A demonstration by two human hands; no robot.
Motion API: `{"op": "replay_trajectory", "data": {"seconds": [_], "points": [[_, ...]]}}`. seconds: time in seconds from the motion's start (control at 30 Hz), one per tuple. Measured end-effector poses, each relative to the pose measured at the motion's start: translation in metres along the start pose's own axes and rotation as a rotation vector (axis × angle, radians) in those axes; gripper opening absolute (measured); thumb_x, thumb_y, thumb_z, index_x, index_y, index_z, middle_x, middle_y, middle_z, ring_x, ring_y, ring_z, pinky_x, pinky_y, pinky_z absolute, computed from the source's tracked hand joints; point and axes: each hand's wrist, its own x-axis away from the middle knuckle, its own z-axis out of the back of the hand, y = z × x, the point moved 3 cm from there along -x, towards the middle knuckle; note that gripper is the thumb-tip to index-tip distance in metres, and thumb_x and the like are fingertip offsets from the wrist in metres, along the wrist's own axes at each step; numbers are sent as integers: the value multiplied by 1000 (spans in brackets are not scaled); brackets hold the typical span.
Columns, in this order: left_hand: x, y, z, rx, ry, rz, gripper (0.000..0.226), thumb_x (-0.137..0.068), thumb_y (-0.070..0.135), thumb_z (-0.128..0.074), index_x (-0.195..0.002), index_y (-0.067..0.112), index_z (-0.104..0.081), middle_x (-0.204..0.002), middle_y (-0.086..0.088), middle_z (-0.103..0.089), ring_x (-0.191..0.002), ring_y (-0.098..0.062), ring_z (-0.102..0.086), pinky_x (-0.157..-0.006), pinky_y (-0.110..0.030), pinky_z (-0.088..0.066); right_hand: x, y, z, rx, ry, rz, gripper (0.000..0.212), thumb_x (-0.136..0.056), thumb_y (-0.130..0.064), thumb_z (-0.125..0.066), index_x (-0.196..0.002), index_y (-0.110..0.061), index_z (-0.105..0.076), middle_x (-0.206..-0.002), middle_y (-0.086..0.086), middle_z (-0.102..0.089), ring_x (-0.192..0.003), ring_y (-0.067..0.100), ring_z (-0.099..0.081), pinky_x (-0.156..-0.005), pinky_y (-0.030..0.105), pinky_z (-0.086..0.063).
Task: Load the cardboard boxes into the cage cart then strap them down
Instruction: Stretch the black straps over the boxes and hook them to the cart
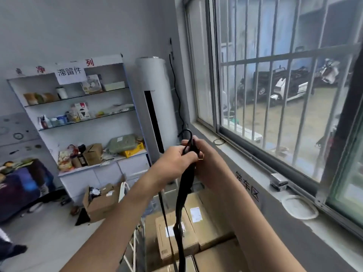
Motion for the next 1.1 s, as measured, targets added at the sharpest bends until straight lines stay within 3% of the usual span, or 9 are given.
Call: {"op": "replay_trajectory", "data": {"seconds": [0.07,0.13,0.2,0.27,0.37,0.5,0.7,0.8,1.1], "points": [[-14,-32,-23,-11,-60,72,15,-89,15,-61,-87,9,-75,-78,2,-68,-75,-11,-60,-73,-23,-49,-5,31,33,-132,11,-18,33,-99,-33,-51,-78,-21,-73,-78,2,-66,-72,17,-60,-67,31,-43],[-26,-69,-44,-7,-97,135,17,-93,7,-57,-83,6,-71,-75,0,-64,-73,-13,-57,-66,-22,-45,-5,62,68,-193,99,-8,25,-99,-30,-54,-90,-19,-74,-88,4,-72,-79,17,-66,-72,32,-49],[-35,-104,-61,0,-128,192,18,-95,5,-54,-90,-5,-68,-81,-10,-64,-77,-20,-58,-70,-29,-46,-2,92,98,-193,237,0,22,-99,-30,-56,-107,-14,-69,-103,6,-75,-91,21,-70,-82,38,-53],[-40,-132,-74,6,-159,217,20,-97,6,-54,-99,5,-74,-88,-8,-72,-82,-17,-67,-75,-29,-52,3,118,122,-223,336,13,21,-100,-26,-55,-108,-11,-67,-109,8,-75,-98,23,-71,-87,40,-54],[-43,-161,-88,73,-242,249,26,-100,8,-52,-103,20,-75,-98,-1,-78,-94,-14,-73,-78,-23,-57,11,142,147,-247,443,11,20,-101,-22,-55,-95,-14,-73,-102,7,-76,-95,24,-71,-85,39,-56],[-43,-188,-84,225,-293,282,22,-104,18,-49,-121,13,-62,-111,-1,-76,-101,-20,-73,-86,-32,-59,19,162,167,-263,657,65,16,-100,-23,-58,-104,-10,-66,-85,4,-70,-81,18,-68,-80,31,-57],[-37,-216,-70,355,-322,269,21,-103,20,-53,-110,1,-48,-107,-9,-76,-90,-32,-75,-73,-32,-61,37,213,154,-349,927,149,19,-103,-26,-52,-109,-10,-61,-84,4,-72,-81,19,-69,-85,37,-57],[-29,-237,-65,413,-380,257,19,-100,22,-59,-106,5,-55,-103,-12,-76,-82,-34,-75,-72,-36,-61,55,250,141,-514,1084,198,17,-104,-23,-50,-106,-9,-59,-83,9,-68,-73,21,-67,-75,36,-57],[10,-307,-124,456,-608,314,9,-95,26,-66,-94,17,-65,-88,-8,-75,-59,-21,-66,-58,-27,-54,139,359,167,-635,1453,227,15,-106,-20,-46,-102,-10,-56,-82,8,-65,-66,18,-66,-71,36,-58]]}}
